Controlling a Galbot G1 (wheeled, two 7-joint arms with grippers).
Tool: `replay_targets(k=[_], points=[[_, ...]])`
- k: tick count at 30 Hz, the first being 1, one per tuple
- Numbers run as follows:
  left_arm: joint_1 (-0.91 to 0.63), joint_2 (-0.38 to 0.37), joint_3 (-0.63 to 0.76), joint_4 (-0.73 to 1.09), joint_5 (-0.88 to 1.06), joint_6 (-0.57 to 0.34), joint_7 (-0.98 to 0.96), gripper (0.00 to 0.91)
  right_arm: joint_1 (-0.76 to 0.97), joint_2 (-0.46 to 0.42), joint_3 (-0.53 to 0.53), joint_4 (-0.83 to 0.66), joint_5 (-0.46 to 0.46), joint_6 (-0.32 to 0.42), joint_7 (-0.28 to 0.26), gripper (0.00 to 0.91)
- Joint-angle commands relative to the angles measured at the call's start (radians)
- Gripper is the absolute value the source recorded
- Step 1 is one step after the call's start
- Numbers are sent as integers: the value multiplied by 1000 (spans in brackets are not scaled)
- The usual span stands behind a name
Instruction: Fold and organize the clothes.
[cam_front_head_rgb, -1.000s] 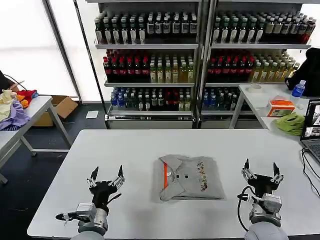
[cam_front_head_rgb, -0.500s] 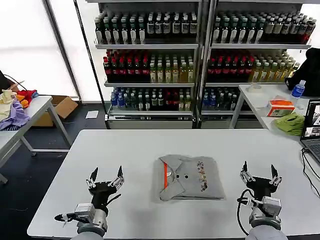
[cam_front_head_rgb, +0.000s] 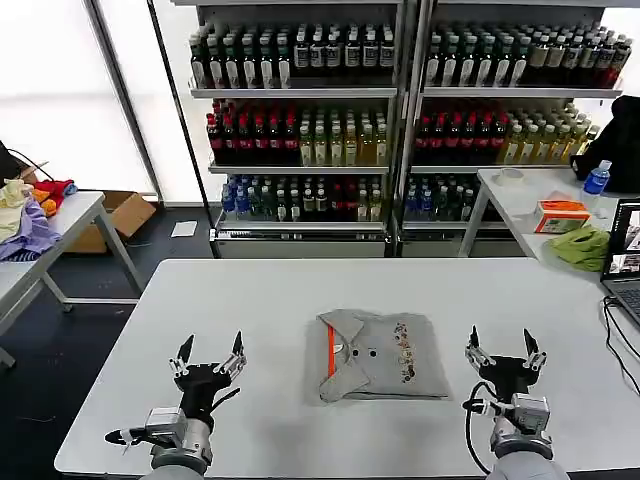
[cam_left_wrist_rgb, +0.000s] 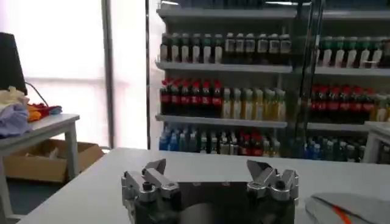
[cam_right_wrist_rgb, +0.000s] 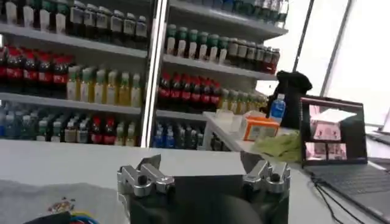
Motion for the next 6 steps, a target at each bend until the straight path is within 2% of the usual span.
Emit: replay_targets(k=[1,6], points=[[4,1,0,-6,0,1,1,907,-1,-1,-4,1,-9,-10,-23,907],[8,0,0,-11,-1,1,1,907,-3,-4,-4,3,-9,-10,-23,907]])
